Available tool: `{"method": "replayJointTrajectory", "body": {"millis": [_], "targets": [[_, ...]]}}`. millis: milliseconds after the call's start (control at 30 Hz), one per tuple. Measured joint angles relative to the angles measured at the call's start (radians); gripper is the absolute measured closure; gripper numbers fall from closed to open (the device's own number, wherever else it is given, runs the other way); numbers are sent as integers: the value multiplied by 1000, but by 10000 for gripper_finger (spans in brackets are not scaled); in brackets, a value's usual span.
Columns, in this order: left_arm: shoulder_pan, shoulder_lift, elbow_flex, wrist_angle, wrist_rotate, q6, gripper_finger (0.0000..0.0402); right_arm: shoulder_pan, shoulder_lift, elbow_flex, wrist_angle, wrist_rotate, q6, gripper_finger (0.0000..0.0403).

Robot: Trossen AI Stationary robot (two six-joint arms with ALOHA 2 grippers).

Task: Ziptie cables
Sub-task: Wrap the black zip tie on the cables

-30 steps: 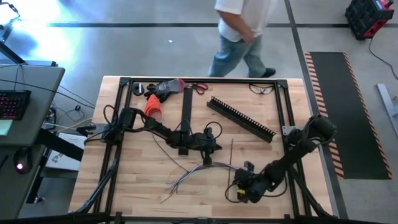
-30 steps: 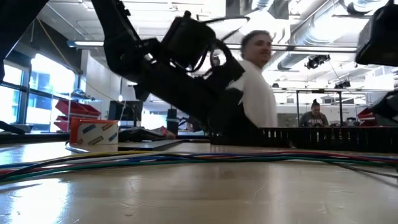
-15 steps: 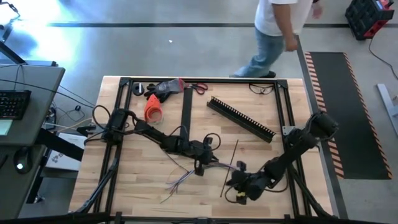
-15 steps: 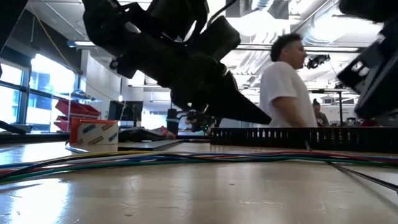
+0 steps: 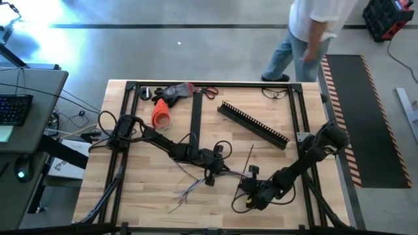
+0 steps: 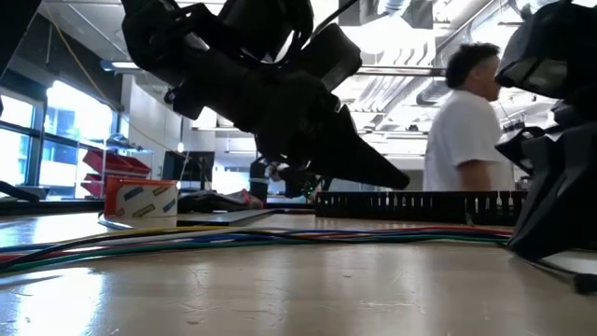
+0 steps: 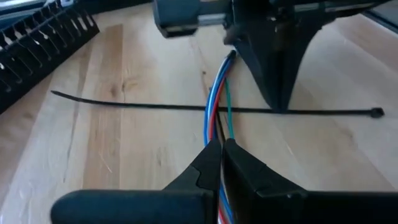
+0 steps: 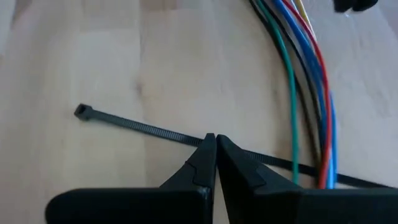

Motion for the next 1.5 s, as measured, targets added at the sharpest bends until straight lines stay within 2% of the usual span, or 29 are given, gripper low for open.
{"method": "replayJointTrajectory", "body": {"millis": [200,333,433,500,567,633,767,833,1033,1100,1300,1500], "targets": [[0,0,0,11,0,-26,402,0,-97,-10,-157,29,-116,403],[0,0,0,43,0,-26,402,0,-204,-7,-291,70,-15,402],[0,0,0,58,0,-24,402,6,-228,-9,-358,102,85,402],[4,0,0,71,-1,-24,402,12,-234,-8,-354,127,122,402],[10,0,0,73,-1,-24,402,15,-223,-7,-336,106,134,403],[15,10,0,89,0,-24,402,30,-202,-8,-284,57,98,403],[30,57,5,181,25,-23,402,59,-156,-6,-148,36,1,399],[37,83,10,236,53,-24,402,60,-128,-6,-124,35,-9,389],[37,95,21,244,67,-24,402,60,-104,-5,-191,36,-18,338],[32,95,21,239,71,-23,402,61,-114,4,-228,38,-90,325],[25,95,21,227,74,-23,402,61,-123,75,-373,44,-447,298],[26,95,21,227,72,-23,402,56,-123,91,-421,-77,-925,289]]}}
